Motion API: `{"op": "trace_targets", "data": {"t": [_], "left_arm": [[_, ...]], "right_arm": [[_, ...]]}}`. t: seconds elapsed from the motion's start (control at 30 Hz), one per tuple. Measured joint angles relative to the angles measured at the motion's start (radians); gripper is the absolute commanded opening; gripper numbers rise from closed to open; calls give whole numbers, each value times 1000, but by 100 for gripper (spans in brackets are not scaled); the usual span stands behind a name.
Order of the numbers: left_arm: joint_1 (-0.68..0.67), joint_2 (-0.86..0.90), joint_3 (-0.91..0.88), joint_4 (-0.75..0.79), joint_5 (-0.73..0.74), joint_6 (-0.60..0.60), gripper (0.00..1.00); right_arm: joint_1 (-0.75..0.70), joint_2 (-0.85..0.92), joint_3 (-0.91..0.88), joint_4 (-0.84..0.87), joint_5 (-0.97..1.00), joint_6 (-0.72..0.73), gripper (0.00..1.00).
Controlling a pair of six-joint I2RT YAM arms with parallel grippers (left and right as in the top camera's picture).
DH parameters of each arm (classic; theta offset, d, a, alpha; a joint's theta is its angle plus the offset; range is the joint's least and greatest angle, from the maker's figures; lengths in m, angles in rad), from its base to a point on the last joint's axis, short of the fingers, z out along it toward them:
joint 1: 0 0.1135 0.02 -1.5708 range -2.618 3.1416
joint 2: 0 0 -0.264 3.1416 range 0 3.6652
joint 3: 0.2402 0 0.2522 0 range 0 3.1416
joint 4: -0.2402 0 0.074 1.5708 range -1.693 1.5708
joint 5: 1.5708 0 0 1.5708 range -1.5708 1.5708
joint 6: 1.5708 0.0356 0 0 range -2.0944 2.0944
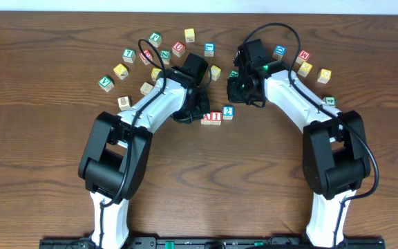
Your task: Spell out AI2
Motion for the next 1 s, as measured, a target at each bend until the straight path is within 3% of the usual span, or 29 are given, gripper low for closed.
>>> {"op": "trace_targets", "data": {"t": [0.53,1.0], "left_arm": [[0,0,0,-8,3,-73,8],[0,0,0,-8,3,-83,8]], "right_arm": [[24,0,0,26,10,1,14],[42,40,0,29,9,11,1]]}}
